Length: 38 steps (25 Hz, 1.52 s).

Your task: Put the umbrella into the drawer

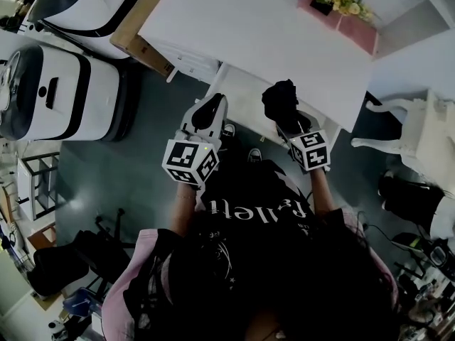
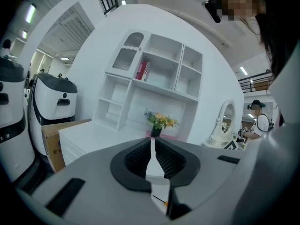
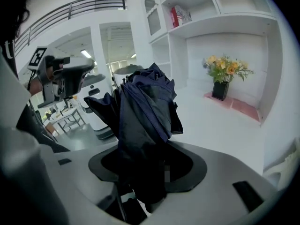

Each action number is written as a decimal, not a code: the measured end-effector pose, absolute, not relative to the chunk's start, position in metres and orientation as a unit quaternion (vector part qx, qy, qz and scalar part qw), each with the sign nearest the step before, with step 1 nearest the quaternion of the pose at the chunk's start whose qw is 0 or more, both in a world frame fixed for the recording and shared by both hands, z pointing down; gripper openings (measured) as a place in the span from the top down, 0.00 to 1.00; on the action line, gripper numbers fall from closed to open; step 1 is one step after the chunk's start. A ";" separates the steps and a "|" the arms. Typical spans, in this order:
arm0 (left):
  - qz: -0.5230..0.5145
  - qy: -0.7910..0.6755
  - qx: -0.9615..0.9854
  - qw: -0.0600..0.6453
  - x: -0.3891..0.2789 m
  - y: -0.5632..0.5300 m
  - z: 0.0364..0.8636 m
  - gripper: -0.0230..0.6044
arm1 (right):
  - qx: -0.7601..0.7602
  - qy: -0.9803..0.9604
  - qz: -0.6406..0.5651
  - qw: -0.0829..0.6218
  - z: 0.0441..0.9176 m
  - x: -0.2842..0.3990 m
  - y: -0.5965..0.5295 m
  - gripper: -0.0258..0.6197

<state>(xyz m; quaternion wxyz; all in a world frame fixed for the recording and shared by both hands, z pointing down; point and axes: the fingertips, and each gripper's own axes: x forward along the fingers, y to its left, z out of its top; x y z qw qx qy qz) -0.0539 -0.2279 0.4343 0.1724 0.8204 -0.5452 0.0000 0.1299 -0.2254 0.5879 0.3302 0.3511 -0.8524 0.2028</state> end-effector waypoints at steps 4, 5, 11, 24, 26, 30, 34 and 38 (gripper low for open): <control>0.000 -0.538 0.826 0.170 -0.074 -0.252 0.434 0.90 | 0.341 -0.845 0.207 0.356 0.609 0.111 -0.243 0.56; 0.000 -0.536 0.827 0.170 -0.079 -0.257 0.434 0.90 | 0.337 -0.845 0.214 0.357 0.615 0.106 -0.246 0.56; 0.002 -0.527 0.833 0.169 -0.098 -0.281 0.437 0.90 | 0.291 -0.832 0.233 0.411 0.660 0.078 -0.250 0.56; 0.019 -0.515 0.841 0.168 -0.127 -0.317 0.447 0.90 | 0.240 -0.783 0.279 0.502 0.759 0.034 -0.277 0.56; 0.022 -0.515 0.840 0.170 -0.129 -0.320 0.451 0.90 | 0.242 -0.773 0.291 0.509 0.772 0.032 -0.281 0.56; 0.029 -0.514 0.839 0.175 -0.133 -0.323 0.459 0.90 | 0.251 -0.748 0.311 0.530 0.795 0.034 -0.283 0.56; 0.029 -0.513 0.840 0.176 -0.138 -0.325 0.461 0.90 | 0.258 -0.739 0.315 0.537 0.802 0.034 -0.284 0.56; 0.028 -0.510 0.841 0.178 -0.140 -0.327 0.463 0.90 | 0.264 -0.748 0.306 0.526 0.802 0.032 -0.283 0.56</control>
